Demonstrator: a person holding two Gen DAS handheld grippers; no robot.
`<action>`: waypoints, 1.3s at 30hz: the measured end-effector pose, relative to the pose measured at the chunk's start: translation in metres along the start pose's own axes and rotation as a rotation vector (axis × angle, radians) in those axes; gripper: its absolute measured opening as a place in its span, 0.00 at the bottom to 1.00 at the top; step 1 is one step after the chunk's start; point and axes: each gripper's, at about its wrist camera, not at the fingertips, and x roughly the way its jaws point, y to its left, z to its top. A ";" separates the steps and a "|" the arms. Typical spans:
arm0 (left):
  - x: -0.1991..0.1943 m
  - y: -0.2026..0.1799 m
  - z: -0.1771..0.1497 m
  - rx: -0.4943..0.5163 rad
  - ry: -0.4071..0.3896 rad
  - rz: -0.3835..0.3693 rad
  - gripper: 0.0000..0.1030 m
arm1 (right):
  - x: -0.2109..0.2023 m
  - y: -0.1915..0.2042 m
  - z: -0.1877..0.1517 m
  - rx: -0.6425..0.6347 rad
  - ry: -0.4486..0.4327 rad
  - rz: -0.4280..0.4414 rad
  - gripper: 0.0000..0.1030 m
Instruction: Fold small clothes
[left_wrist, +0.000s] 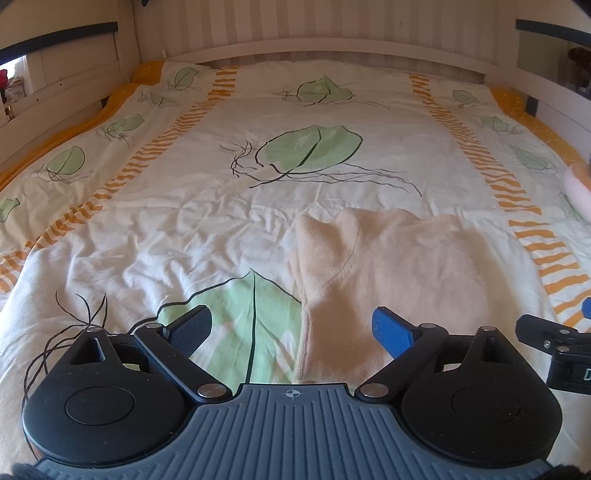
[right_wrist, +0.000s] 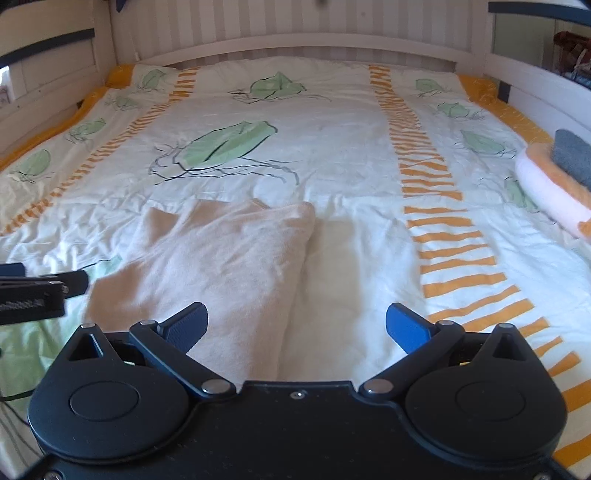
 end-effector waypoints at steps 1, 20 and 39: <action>-0.001 0.000 -0.001 0.002 0.004 0.006 0.92 | 0.000 0.001 0.000 0.003 0.007 0.010 0.99; -0.001 0.004 -0.015 -0.014 0.063 0.003 0.91 | -0.001 0.006 -0.009 0.056 0.052 0.076 0.99; -0.001 -0.005 -0.021 0.042 0.085 -0.005 0.91 | 0.000 0.000 -0.017 0.120 0.071 0.097 0.99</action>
